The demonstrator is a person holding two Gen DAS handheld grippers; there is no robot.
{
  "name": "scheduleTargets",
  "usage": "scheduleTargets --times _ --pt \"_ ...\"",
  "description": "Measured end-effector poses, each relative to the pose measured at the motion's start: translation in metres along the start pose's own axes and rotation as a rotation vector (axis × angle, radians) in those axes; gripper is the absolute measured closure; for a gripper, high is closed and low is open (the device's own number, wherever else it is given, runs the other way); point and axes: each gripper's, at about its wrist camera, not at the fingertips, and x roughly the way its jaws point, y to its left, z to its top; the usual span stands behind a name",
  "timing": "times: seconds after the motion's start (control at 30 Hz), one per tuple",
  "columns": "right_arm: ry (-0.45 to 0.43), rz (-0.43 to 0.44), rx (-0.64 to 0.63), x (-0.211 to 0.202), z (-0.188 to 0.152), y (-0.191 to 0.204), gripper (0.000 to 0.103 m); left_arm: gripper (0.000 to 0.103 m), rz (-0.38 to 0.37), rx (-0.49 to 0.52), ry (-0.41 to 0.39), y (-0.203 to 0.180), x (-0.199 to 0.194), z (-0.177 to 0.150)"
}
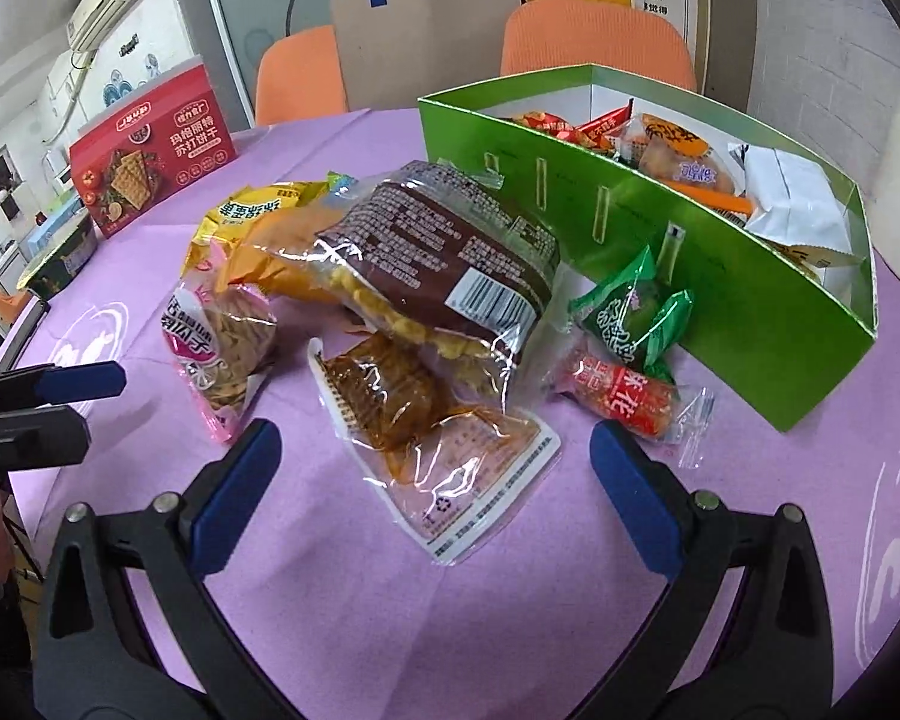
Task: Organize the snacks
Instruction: 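Grasp the pink-wrapped snack with the left tool while the right tool grasps the brown bread bag, then carry both snacks over the green box and open both tools to drop them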
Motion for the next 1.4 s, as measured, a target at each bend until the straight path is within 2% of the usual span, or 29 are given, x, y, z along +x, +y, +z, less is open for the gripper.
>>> scheduleTargets --times 0.1,0.17,0.27,0.33,0.43,0.53,0.6,0.63,0.67,0.73,0.8,0.87,0.93,1.13,1.33,1.4 --pt "0.034 0.119 0.006 0.003 -0.001 0.01 0.001 0.018 0.01 0.002 -0.003 0.003 0.0 0.005" --pt "0.026 0.173 -0.02 -0.002 -0.003 0.017 0.001 0.018 0.015 0.01 -0.008 0.005 0.002 0.01" --pt "-0.003 0.137 -0.051 -0.008 0.002 0.019 0.001 0.018 0.026 0.016 -0.003 0.008 0.009 0.019" --pt "-0.001 0.116 -0.049 -0.006 0.007 0.016 0.001 0.023 0.036 0.024 0.005 0.01 0.015 0.025" --pt "0.015 0.094 -0.064 0.003 0.014 0.014 0.011 0.031 0.021 0.034 0.022 0.008 0.023 0.029" --pt "0.027 0.055 -0.096 0.014 0.02 0.014 0.021 0.033 0.029 0.043 0.026 0.006 0.028 0.029" --pt "0.038 0.047 -0.093 0.019 0.02 0.01 0.024 0.033 0.038 0.032 0.028 0.007 0.032 0.029" --pt "0.05 0.043 -0.079 0.02 0.018 0.008 0.03 0.033 0.043 0.024 0.029 0.009 0.035 0.029" --pt "0.064 0.059 -0.058 0.019 0.015 0.007 0.036 0.033 0.047 0.015 0.029 0.01 0.037 0.029" --pt "0.069 0.088 -0.054 0.012 0.005 0.011 0.042 0.033 0.049 -0.002 0.038 0.014 0.041 0.029" --pt "0.078 0.124 -0.07 0.004 -0.003 0.019 0.042 0.036 0.05 -0.009 0.042 0.016 0.043 0.027" --pt "0.077 0.152 -0.075 -0.001 -0.009 0.025 0.042 0.046 0.059 -0.018 0.048 0.019 0.045 0.026" --pt "0.058 0.131 -0.085 -0.005 -0.01 0.029 0.042 0.052 0.06 -0.04 0.047 0.022 0.045 0.025" --pt "0.035 0.083 -0.023 0.002 0.002 0.026 0.042 0.052 0.061 -0.086 0.024 0.025 0.042 0.025" --pt "0.023 0.052 0.003 0.013 0.003 0.025 0.043 0.052 0.083 -0.032 0.024 0.01 0.05 0.031" --pt "0.021 0.032 0.004 0.015 0.004 0.025 0.047 0.052 0.096 -0.025 0.03 0.009 0.055 0.031"
